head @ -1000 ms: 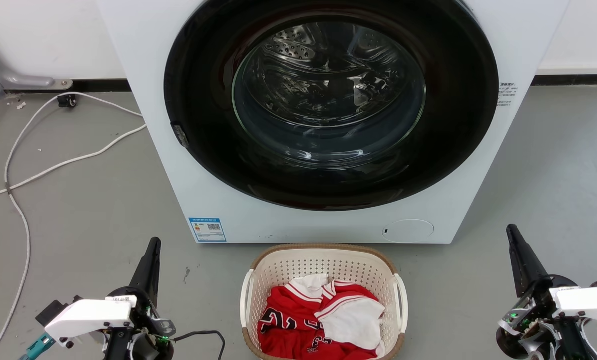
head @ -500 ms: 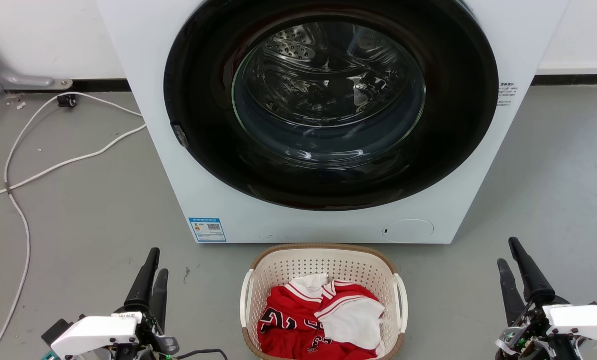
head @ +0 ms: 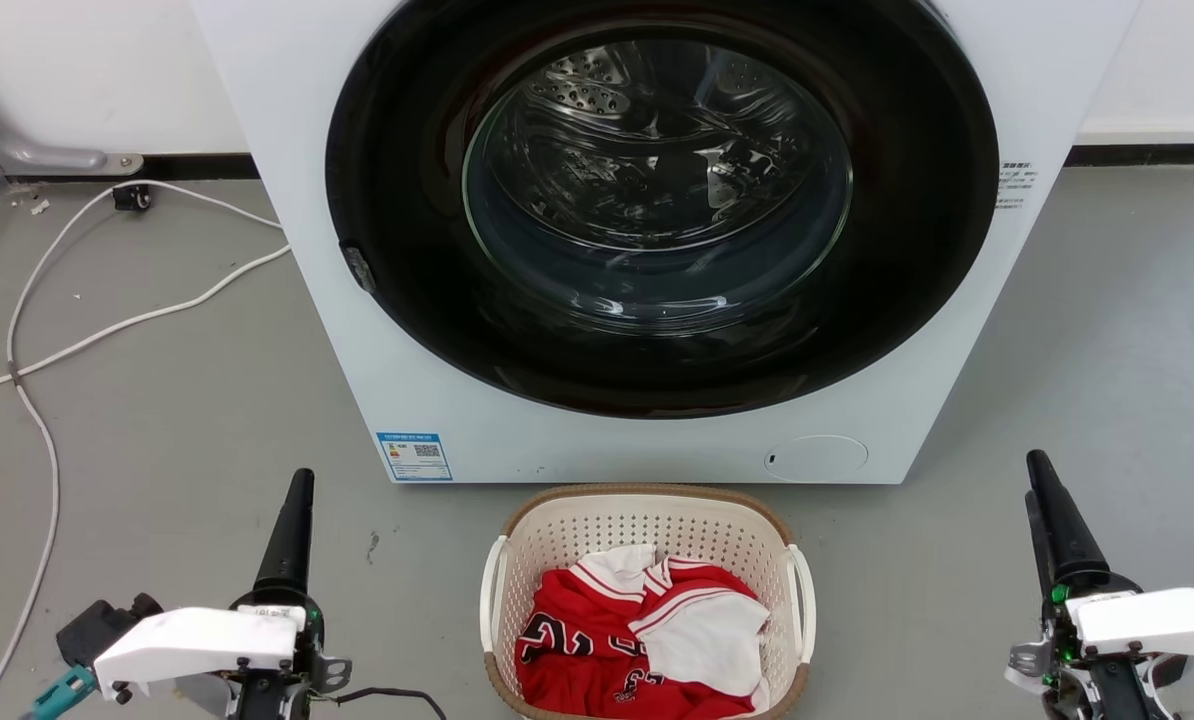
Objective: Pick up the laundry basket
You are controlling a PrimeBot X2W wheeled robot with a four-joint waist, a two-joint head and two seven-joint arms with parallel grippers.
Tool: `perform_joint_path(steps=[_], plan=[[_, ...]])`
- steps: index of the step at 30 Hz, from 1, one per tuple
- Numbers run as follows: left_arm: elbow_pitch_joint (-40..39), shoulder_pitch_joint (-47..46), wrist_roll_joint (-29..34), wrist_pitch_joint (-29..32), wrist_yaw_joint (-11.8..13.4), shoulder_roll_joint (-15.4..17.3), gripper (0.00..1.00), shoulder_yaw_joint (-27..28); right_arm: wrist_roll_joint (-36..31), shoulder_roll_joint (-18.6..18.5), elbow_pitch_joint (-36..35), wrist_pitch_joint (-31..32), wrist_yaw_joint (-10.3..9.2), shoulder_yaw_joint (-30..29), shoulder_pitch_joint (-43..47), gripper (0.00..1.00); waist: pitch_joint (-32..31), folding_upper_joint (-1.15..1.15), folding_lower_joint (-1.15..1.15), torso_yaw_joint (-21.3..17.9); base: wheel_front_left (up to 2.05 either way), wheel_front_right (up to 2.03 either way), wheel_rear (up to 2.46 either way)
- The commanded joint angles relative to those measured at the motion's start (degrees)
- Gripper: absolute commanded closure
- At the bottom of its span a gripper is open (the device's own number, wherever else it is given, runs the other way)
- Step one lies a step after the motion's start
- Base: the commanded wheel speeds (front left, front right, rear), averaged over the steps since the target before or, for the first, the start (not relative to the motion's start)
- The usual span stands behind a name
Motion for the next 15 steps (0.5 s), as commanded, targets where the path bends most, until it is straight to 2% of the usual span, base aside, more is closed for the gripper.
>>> perform_joint_path(steps=[1, 15], plan=[[-1.65, -0.48, 2.36, -0.54, 0.24, 0.18, 0.0, -0.32, -2.64, -0.16, -1.75, -0.68, 0.01, 0.2, -0.65, 0.0, 0.03, 0.0, -0.01, -0.01, 0.0, 0.0, 0.0], [-4.94, 0.32, 18.75, -3.77, 2.66, 0.22, 0.0, -2.91, -22.59, -0.18, -5.67, -3.92, 0.01, 2.45, 0.38, 0.0, 0.43, 0.0, -0.01, -0.08, 0.0, 0.0, 0.0]])
